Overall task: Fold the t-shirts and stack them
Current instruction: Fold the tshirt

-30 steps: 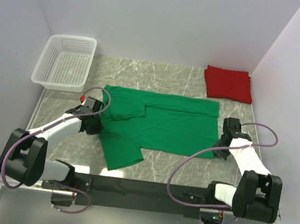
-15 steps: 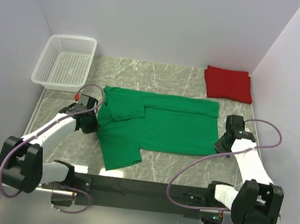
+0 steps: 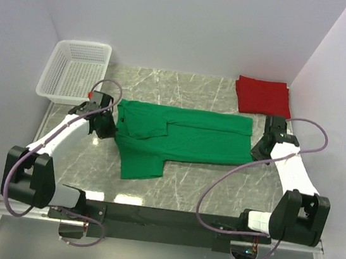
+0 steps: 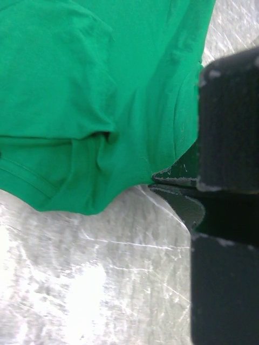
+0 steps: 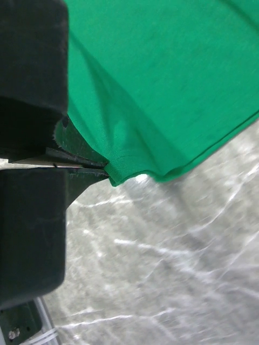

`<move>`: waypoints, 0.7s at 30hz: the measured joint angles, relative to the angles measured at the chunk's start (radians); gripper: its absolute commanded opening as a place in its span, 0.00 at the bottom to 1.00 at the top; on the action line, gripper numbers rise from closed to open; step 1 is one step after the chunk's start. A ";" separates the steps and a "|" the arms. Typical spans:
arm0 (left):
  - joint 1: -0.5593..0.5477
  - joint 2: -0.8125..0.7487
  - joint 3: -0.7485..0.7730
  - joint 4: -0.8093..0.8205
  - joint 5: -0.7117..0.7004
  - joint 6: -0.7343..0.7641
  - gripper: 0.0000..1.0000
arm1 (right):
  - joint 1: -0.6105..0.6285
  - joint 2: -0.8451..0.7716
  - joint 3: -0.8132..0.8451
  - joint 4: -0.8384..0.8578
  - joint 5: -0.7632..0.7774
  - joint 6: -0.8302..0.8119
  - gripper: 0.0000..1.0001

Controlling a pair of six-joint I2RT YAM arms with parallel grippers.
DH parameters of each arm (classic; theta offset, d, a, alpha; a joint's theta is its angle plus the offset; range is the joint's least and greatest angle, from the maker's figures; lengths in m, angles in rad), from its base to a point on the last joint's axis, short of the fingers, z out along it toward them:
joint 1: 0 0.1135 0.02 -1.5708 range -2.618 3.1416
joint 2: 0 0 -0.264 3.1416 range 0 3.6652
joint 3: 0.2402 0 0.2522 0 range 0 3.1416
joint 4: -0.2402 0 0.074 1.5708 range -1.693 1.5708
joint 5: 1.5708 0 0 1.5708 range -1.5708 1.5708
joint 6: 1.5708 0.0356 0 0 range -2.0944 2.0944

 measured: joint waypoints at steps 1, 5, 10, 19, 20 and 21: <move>0.003 0.011 0.013 -0.004 0.003 0.002 0.01 | 0.000 0.022 0.020 0.001 -0.003 -0.003 0.00; 0.014 0.065 0.076 -0.013 0.017 0.010 0.01 | 0.000 0.107 0.090 0.010 -0.018 -0.014 0.00; 0.034 0.133 0.145 -0.010 0.031 0.027 0.01 | 0.000 0.190 0.151 0.023 -0.029 -0.018 0.00; 0.060 0.245 0.186 0.002 0.066 0.036 0.01 | 0.000 0.309 0.228 0.039 -0.033 -0.018 0.00; 0.061 0.262 0.196 0.005 0.069 0.037 0.01 | 0.000 0.320 0.234 0.041 -0.032 -0.017 0.00; 0.063 0.278 0.204 0.008 0.069 0.039 0.01 | 0.000 0.331 0.239 0.044 -0.032 -0.017 0.00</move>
